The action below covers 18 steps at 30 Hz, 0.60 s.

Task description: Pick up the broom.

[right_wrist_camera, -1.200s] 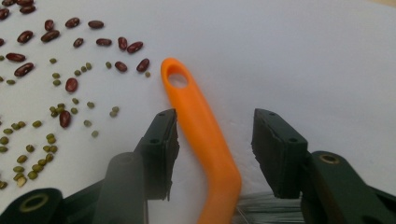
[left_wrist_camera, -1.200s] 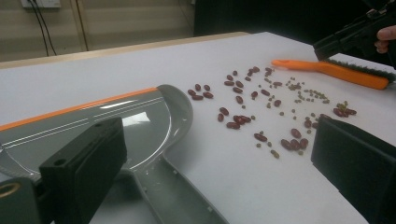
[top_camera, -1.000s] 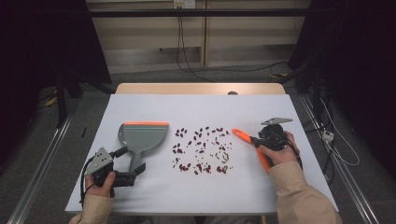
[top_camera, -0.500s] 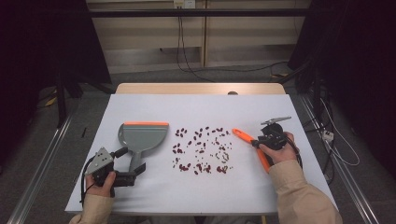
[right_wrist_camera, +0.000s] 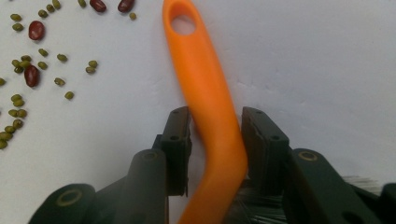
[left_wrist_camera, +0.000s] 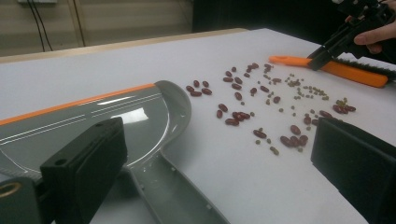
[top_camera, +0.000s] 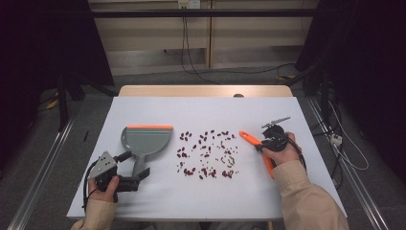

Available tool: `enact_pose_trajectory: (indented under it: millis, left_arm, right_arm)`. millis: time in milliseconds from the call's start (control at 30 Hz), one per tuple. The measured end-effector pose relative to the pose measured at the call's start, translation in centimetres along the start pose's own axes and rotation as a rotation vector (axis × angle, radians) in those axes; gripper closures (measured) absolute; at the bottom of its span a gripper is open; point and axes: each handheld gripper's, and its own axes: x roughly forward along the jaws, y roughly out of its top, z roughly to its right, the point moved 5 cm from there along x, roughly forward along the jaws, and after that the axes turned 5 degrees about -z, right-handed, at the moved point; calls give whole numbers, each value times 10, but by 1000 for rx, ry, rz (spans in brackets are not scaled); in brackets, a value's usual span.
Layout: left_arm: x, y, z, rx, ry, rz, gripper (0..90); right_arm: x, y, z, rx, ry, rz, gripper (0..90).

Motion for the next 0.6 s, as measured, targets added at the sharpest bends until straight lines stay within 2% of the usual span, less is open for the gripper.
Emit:
enact_pose_trajectory:
  millis: [133, 200, 300, 500, 600]
  left_arm:
    - [1, 0, 1, 1, -2, -3, 34]
    - [1, 1, 1, 2, -2, 1, 34]
    - [2, 1, 1, 3, 2, 1, 35]
    - [1, 1, -1, 0, 6, 6, 35]
    - [0, 2, -1, -3, 8, 11, 36]
  right_arm:
    - [1, 7, -2, -11, -16, -75, 703]
    - [2, 9, -2, -19, -14, -90, 708]
    - [1, 8, 1, -6, 15, -77, 711]
    - [0, 9, 1, -12, 11, -73, 713]
    - [-5, 9, 5, 5, 6, -27, 714]
